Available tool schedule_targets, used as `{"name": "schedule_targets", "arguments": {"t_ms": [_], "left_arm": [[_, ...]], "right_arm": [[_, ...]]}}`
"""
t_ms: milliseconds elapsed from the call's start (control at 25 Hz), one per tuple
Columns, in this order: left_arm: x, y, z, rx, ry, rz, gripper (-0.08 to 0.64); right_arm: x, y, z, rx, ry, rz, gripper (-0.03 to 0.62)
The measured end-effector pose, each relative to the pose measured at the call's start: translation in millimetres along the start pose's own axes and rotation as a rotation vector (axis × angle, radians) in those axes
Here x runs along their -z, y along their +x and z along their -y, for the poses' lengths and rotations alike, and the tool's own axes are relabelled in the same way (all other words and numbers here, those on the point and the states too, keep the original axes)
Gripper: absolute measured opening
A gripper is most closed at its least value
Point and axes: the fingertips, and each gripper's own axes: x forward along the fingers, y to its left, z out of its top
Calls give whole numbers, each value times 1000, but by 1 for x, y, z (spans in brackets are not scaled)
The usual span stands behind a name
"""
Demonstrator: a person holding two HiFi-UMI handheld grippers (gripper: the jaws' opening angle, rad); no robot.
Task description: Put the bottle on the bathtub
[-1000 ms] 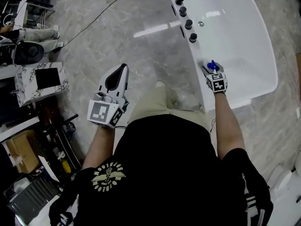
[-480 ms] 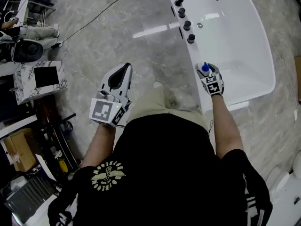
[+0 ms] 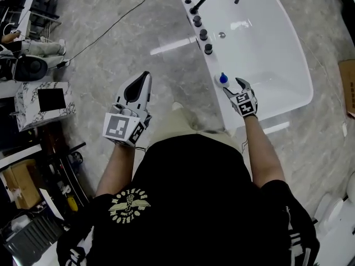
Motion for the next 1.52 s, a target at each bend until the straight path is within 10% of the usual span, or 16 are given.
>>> {"name": "schedule_targets", "arguments": {"t_ms": [240,440,840,1120,1520], "left_arm": [[-19,16,72,56,-15,41,9],[-33,16,126,62,-31,73,11],[-50,11,199,-3,-66,150,9],[-77,8,252,19,24,135,9],[-108,-7,220,77,45,149,9]], "right_arm": [[-28,-94,13,-25,73,232,256],[-42,-176,30,-13,162,414,23],[-106,-370,38,-79,87,754,11],[-130,-466,51,9,72,857,11],[-154,-481,63,188,49,868,11]]}}
